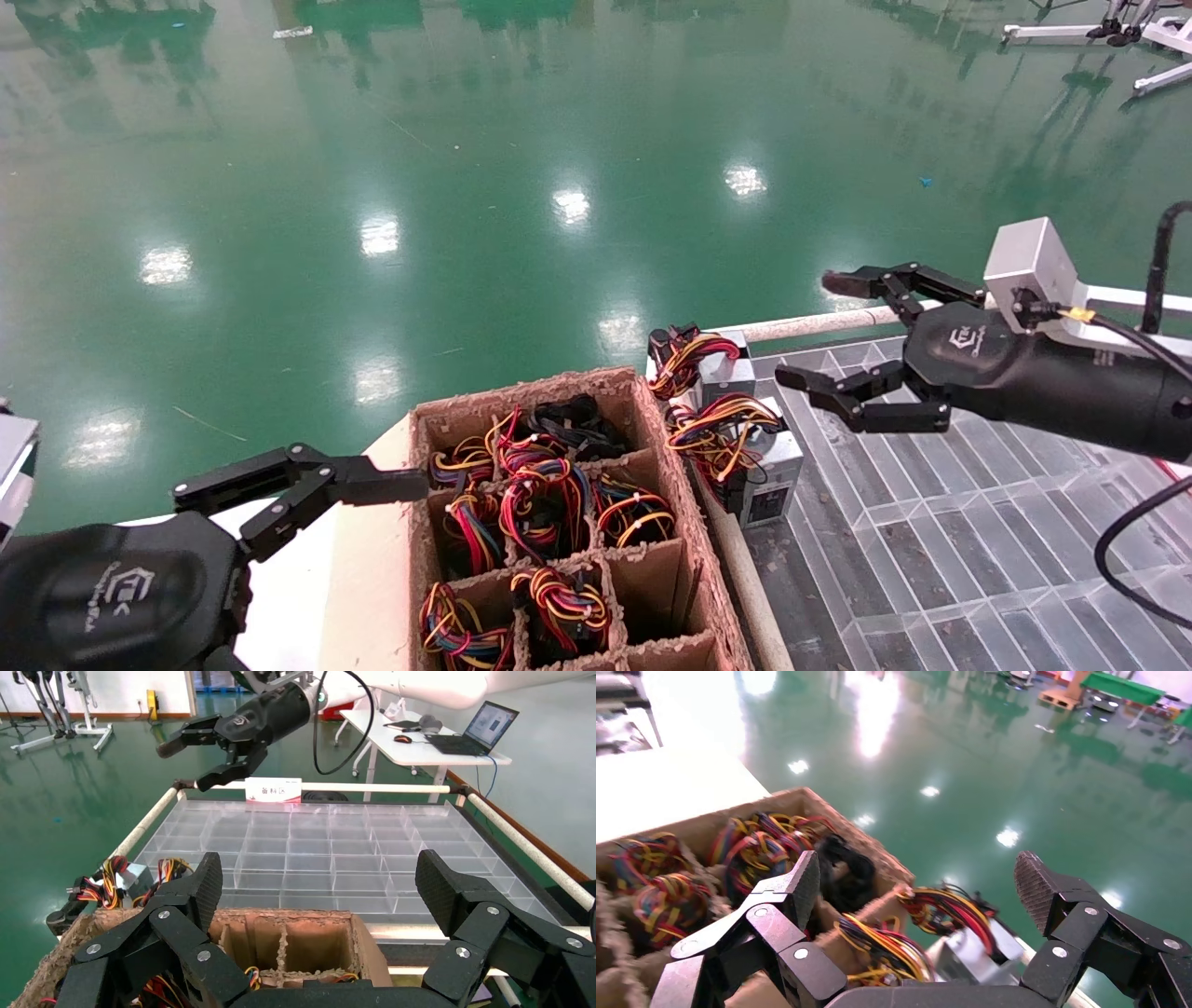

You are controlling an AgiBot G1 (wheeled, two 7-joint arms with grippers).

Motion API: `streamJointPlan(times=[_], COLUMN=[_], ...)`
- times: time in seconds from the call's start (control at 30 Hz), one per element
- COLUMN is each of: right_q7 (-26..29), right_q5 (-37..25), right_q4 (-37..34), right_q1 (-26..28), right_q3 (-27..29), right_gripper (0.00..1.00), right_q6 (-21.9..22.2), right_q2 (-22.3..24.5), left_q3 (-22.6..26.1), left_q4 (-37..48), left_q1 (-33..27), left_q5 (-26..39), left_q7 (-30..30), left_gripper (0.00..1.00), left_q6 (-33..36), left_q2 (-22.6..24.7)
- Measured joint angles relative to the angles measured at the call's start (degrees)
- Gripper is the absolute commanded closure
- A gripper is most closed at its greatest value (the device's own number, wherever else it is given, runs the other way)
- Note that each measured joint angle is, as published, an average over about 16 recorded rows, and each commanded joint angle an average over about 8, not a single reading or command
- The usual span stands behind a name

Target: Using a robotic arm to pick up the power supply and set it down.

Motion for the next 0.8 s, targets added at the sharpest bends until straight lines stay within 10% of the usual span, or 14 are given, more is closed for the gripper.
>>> streamJointPlan(times=[0.8], right_q7=[12.4], right_q5=[12.0], right_q4=[24.6], right_q1=[-14.4], right_q3=[3.0], right_gripper=[0.00], right_q6=[-1.1], right_q2=[5.5], left_q3=[0.0], left_q4=[0.0], left_q1=[0.0], left_q5=[0.0], left_q7=[0.0], left_gripper=[0.00], left_q6=[0.0], left_q2=[0.0])
